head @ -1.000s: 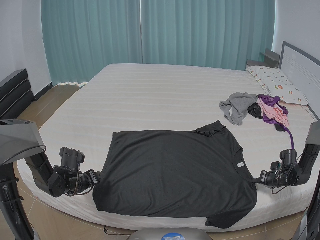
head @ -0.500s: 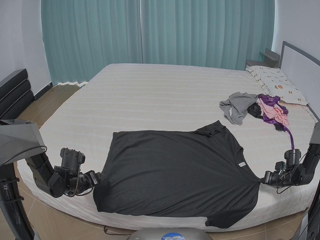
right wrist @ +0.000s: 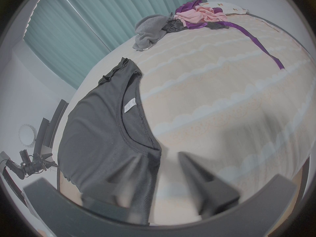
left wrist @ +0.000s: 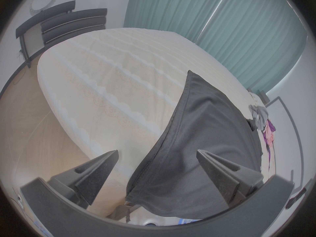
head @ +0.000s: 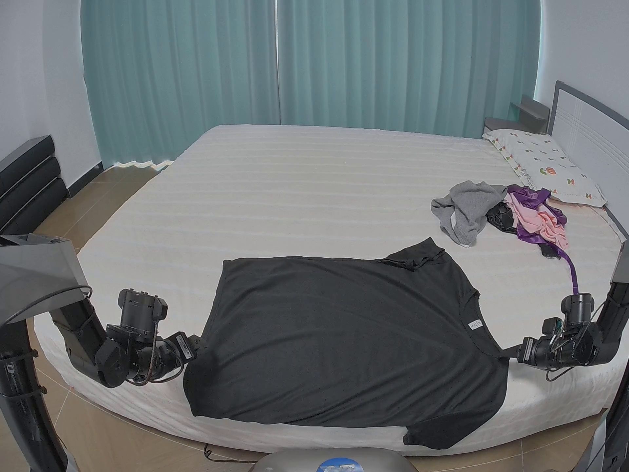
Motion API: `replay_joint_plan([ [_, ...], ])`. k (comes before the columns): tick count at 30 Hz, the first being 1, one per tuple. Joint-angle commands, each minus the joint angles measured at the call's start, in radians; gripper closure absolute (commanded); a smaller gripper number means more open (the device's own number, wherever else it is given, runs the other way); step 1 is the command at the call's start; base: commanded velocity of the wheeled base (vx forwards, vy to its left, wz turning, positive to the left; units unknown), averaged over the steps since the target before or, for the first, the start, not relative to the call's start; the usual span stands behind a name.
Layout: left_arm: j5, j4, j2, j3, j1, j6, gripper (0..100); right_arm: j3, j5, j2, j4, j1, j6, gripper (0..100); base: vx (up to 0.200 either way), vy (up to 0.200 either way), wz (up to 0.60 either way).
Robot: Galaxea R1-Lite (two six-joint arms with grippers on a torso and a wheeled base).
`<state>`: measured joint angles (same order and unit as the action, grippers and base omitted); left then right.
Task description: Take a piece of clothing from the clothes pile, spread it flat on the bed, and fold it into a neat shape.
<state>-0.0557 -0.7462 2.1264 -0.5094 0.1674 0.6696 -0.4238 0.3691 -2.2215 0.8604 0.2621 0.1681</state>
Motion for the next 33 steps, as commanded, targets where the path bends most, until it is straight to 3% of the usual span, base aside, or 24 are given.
replay_joint_plan([
  [1, -0.001, 0.001, -0.006, -0.024, -0.003, 0.045, 0, 0.002, 0.005, 0.037, 0.002, -0.001, 0.014, 0, 0.0, 0.0, 0.0],
  [9, 0.004, -0.002, -0.014, -0.021, -0.009, 0.056, 0, -0.013, 0.007, 0.143, 0.0, -0.007, 0.145, 0, 0.0, 0.075, 0.0],
  [21, 0.004, -0.004, -0.014, -0.024, -0.013, 0.056, 0, 0.0, 0.007, 0.141, 0.003, -0.044, 0.149, 0, 0.0, 0.2, 0.0],
  [30, 0.005, -0.004, -0.034, -0.024, -0.008, 0.067, 0, -0.007, 0.007, 0.144, 0.005, -0.06, 0.191, 0, 0.0, 0.0, 0.0],
  [33, 0.005, -0.004, -0.037, -0.023, 0.0, 0.084, 0, -0.007, 0.007, 0.143, 0.005, -0.063, 0.191, 0, 0.2, 0.0, 0.0],
])
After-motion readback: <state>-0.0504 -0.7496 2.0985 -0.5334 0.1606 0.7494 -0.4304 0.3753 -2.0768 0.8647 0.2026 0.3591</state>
